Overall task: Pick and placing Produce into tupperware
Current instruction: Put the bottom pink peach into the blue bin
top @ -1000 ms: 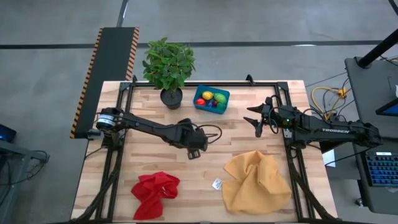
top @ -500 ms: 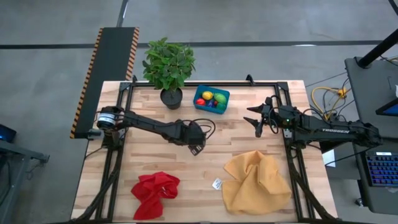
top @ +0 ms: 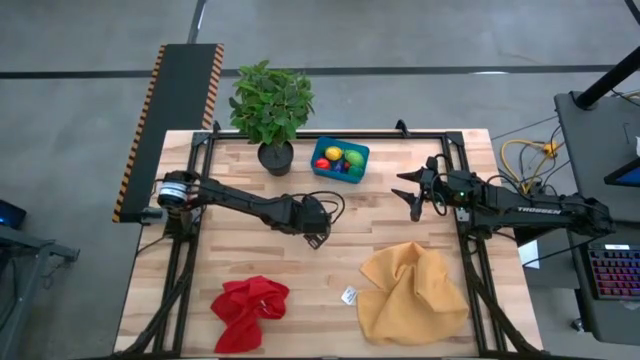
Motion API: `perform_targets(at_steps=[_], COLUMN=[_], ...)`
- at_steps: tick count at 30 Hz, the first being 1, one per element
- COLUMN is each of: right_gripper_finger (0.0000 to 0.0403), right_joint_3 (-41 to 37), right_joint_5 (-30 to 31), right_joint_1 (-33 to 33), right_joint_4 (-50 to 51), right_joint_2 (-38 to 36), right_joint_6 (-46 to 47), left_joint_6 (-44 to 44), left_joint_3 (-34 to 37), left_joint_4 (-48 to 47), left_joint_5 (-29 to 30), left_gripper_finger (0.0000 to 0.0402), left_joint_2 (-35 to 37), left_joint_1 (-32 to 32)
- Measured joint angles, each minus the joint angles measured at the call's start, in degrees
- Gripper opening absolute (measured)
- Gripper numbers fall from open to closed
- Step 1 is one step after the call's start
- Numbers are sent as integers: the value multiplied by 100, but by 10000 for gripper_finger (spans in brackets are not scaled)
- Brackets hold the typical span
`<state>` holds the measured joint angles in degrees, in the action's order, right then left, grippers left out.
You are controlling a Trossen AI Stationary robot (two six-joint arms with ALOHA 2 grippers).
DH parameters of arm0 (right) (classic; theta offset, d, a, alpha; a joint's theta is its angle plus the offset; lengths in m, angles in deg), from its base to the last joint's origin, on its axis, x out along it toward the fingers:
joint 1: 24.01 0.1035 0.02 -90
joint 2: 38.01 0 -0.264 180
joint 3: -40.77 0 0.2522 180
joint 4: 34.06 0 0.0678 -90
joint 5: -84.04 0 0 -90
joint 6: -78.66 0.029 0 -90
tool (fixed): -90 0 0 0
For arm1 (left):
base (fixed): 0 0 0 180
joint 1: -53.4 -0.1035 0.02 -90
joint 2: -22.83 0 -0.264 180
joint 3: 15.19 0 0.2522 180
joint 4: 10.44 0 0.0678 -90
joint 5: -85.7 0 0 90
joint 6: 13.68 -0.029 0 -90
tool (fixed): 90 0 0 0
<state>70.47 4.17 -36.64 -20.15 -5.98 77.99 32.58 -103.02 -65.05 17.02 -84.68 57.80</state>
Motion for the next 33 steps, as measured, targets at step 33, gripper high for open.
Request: perform_targets(at_steps=[33], right_gripper_finger=[226], right_joint_3=[-2], right_joint_5=[0], right_joint_1=[-1], right_joint_4=[-41], right_joint_2=[0], right_joint_6=[17], left_joint_6=[-226], left_joint_3=[362], left_joint_4=[636], left_joint_5=[-182], left_gripper_finger=[174], left_joint_2=[-206], left_joint_1=[-33])
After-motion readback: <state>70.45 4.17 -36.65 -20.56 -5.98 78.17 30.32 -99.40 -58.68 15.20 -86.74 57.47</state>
